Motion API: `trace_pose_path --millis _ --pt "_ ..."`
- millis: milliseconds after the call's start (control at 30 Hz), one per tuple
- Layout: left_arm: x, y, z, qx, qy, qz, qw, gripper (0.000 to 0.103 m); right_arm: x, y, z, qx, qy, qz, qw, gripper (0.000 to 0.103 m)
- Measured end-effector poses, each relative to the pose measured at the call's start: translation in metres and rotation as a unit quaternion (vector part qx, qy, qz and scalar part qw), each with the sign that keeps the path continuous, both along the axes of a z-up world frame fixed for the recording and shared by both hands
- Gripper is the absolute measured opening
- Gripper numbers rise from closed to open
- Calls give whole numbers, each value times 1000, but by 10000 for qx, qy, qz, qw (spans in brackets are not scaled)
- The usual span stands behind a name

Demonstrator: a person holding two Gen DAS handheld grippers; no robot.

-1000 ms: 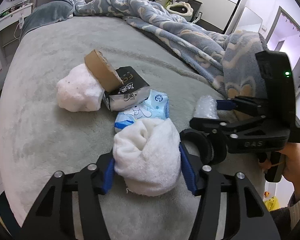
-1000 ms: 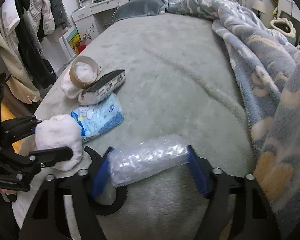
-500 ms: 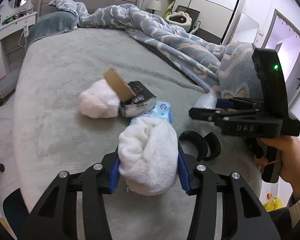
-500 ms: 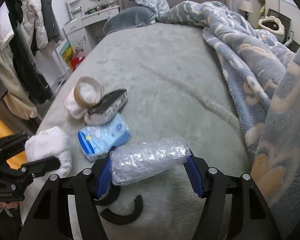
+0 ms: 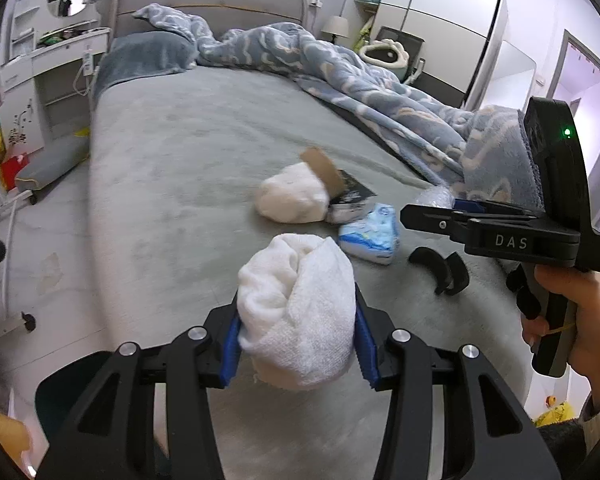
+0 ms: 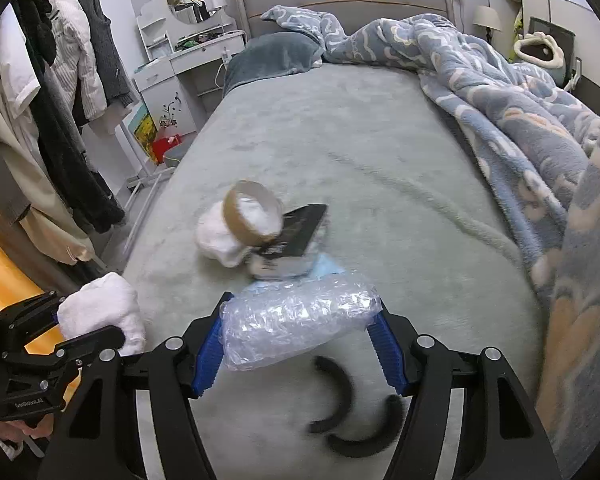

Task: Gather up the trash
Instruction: 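Carry the tissue ball and bubble wrap over the green bin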

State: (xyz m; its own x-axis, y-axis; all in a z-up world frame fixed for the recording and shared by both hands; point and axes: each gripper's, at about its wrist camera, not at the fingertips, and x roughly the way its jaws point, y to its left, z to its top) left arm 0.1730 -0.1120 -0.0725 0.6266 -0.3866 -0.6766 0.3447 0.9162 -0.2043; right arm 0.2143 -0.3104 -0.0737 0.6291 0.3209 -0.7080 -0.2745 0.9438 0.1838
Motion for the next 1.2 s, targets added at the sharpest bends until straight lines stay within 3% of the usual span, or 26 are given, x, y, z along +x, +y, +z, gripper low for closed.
trace_pose_path --millis 733,1200 --pt "-30 110 -8 232 137 791 9965 50 -24 120 0 41 -8 437 9990 66" --pt "-27 168 -44 455 733 1228 9887 50 -22 195 1 86 53 1015 9948 66"
